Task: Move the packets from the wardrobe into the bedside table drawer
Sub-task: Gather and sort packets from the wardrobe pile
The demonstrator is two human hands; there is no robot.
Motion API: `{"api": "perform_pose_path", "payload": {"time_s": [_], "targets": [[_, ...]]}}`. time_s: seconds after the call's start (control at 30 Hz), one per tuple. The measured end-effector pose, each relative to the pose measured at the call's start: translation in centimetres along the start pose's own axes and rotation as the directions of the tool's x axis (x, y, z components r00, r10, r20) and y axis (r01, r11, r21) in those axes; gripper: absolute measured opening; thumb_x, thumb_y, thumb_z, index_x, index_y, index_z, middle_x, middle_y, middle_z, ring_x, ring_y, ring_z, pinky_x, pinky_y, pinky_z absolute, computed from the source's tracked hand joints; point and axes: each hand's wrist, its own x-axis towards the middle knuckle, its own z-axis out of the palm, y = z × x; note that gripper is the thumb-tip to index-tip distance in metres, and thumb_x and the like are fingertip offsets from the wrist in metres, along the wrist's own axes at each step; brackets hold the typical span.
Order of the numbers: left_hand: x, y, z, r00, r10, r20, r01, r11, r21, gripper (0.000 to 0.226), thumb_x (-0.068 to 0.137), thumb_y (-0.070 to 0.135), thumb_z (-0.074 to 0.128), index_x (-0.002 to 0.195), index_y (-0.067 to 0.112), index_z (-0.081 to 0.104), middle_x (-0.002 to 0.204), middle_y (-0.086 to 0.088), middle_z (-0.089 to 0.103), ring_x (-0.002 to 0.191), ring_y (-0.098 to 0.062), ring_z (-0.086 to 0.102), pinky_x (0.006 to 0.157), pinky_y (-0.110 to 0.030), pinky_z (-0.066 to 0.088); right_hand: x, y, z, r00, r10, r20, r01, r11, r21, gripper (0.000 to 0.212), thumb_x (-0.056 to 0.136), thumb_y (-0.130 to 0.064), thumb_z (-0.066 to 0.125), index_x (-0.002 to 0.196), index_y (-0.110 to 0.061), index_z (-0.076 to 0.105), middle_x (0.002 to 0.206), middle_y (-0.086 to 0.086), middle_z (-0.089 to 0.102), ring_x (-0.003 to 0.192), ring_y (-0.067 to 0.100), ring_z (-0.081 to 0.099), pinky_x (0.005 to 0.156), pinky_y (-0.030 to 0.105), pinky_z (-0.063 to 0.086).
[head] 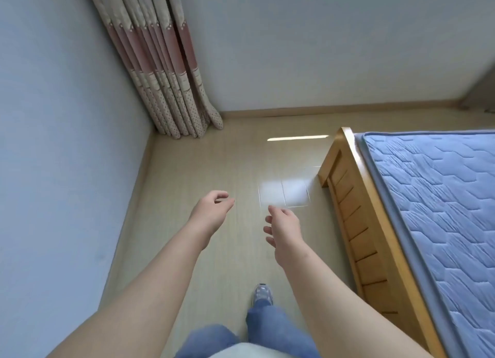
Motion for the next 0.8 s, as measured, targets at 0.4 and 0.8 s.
{"api": "perform_pose_path", "payload": {"time_s": [0.4, 0.8], "targets": [[22.2, 16.0, 5.3, 0.998, 0.016, 0.056, -0.013, 0.998, -0.065, 0.026, 0.095, 0.026, 0.051, 0.119, 0.018, 0.055, 0.105, 0.002, 0.058, 0.092, -0.018, 0.056, 0.071, -0.028, 0.041, 17.6, -18.0, 1.7, 0.995, 0.044, -0.095, -0.038, 0.997, 0.066, 0.013, 0.099, -0.021, 0.042, 0.106, -0.011, 0.047, 0.125, 0.017, 0.053, 0.123, 0.037, 0.048, 0.103, 0.046, 0.041], [46.2, 35.0, 12.2, 0.947, 0.077, 0.310, -0.161, 0.954, 0.253, 0.012, 0.092, 0.030, 0.054, 0.104, 0.028, 0.055, 0.116, 0.007, 0.057, 0.106, -0.020, 0.060, 0.074, -0.026, 0.040, 36.2, -39.4, 5.0, 0.982, 0.079, -0.173, -0.028, 0.961, 0.276, 0.011, 0.097, -0.027, 0.046, 0.089, -0.021, 0.049, 0.083, -0.005, 0.050, 0.071, 0.012, 0.048, 0.072, 0.028, 0.042]]}}
